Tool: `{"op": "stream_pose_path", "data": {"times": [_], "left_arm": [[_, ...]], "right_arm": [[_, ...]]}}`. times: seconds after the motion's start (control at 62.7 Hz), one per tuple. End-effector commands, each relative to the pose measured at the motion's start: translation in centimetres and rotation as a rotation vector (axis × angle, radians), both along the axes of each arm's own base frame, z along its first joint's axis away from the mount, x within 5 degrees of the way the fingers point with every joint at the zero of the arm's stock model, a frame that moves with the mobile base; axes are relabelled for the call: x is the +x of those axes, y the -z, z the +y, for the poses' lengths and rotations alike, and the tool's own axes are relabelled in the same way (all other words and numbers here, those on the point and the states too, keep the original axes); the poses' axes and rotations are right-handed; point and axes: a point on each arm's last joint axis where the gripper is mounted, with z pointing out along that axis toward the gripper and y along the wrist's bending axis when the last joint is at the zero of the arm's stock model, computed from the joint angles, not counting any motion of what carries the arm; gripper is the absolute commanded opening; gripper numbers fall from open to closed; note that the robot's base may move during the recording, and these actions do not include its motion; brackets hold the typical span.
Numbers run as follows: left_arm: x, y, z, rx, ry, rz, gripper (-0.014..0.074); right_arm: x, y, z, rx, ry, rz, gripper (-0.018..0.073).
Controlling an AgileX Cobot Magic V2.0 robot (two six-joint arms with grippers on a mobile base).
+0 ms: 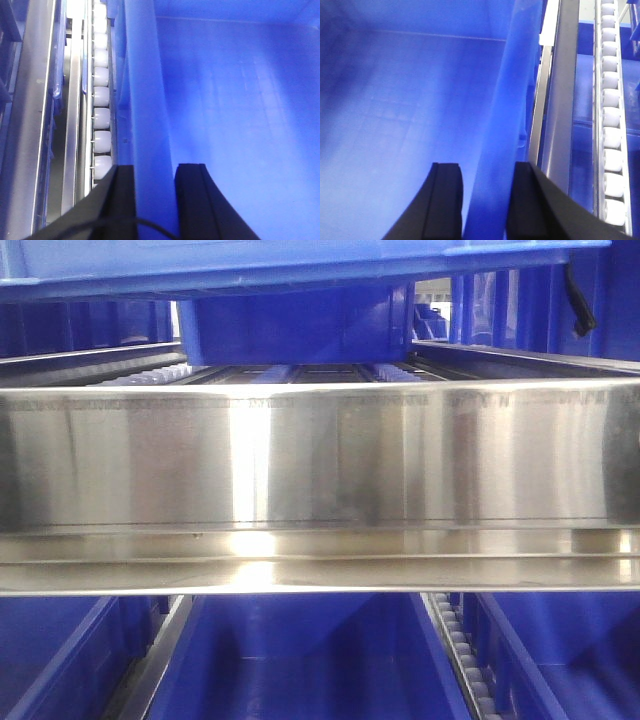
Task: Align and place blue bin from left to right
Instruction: 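Lift the gripped blue bin with both grippers and pull it off the rack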
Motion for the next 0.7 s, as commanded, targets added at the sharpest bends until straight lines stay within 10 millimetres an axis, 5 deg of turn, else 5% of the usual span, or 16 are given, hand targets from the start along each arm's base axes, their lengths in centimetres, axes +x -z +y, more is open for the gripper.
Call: {"op": "stream_pose_path", "data": {"times": [0.0, 0.686], "left_arm": [[-0.59, -2.11, -0.88, -0.110, 0.040, -0.126, 0.0001], [-0.59, -2.11, -0.88, -0.110, 0.040, -0.126, 0.0001]], "right_arm": [[-0.95, -1.88, 0.51, 0.091, -0.058, -0.090, -0.0075], [-0.79, -2.12, 0.58, 0.105, -0.055, -0.119, -0.0075]]}}
